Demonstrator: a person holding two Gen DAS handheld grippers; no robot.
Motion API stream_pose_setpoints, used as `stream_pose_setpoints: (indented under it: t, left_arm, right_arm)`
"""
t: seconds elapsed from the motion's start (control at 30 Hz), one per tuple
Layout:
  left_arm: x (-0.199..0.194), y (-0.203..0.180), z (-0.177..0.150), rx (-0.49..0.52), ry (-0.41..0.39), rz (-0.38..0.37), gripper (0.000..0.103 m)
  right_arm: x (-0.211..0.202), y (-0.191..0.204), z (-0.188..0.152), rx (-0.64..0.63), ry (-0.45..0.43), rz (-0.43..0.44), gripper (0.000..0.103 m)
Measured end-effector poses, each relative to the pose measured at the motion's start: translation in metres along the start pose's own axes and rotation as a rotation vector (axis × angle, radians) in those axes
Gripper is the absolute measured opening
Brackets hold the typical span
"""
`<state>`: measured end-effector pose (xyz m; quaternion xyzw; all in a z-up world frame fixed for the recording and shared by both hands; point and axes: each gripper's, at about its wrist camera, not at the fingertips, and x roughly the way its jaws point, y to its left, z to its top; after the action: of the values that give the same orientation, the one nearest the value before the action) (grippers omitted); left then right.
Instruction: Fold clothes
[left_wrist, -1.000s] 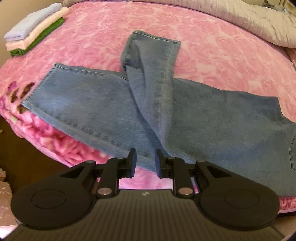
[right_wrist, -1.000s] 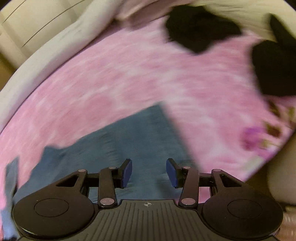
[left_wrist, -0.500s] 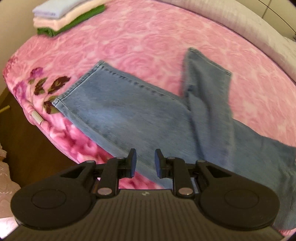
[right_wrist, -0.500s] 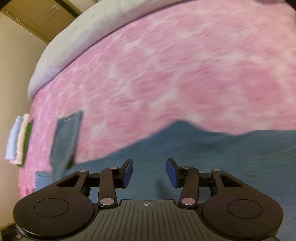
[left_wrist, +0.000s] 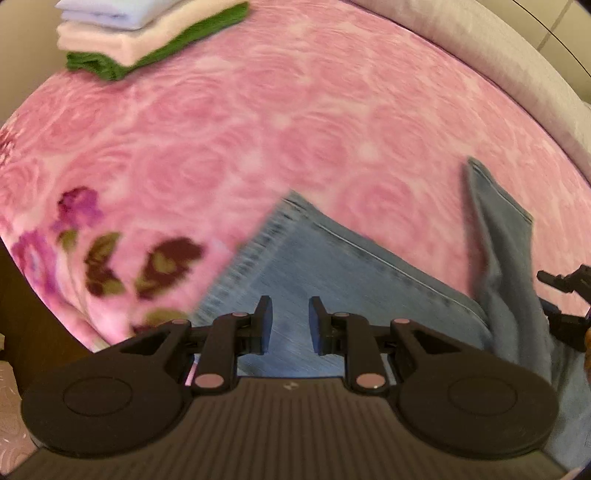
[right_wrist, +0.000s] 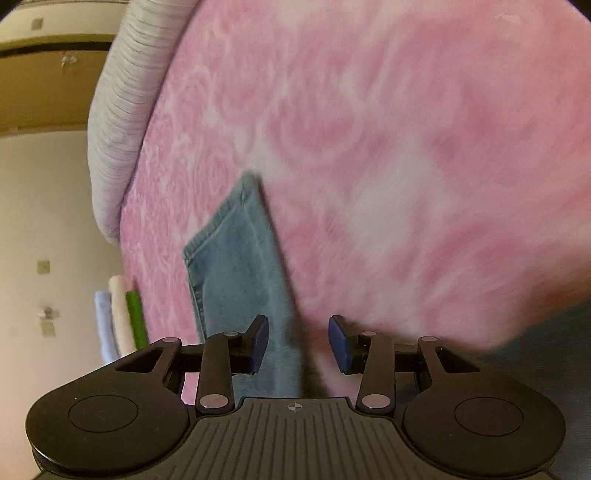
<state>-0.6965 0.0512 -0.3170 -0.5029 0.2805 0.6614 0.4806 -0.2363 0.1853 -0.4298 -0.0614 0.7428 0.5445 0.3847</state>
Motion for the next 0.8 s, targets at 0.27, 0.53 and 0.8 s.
stream_pose_setpoints:
  t: [0.27,0.53,0.8]
  left_arm:
    - [0.000,0.057,0.000,-0.123,0.035,-0.036,0.018]
    - [-0.012,0.095,-0.012,-0.201,0.059,-0.036,0.017]
    - [-0.007,0.095,-0.015,-0.293,0.095,-0.215,0.017]
  right_arm:
    - [0.007,0.114,-0.062,-0.568,-0.145,-0.106,0.001]
    - [0.061,0.205,-0.199,-1.150,0.224,-0.019,0.004]
    - [0.051,0.161,-0.214,-1.045,0.244,-0.309,0.021]
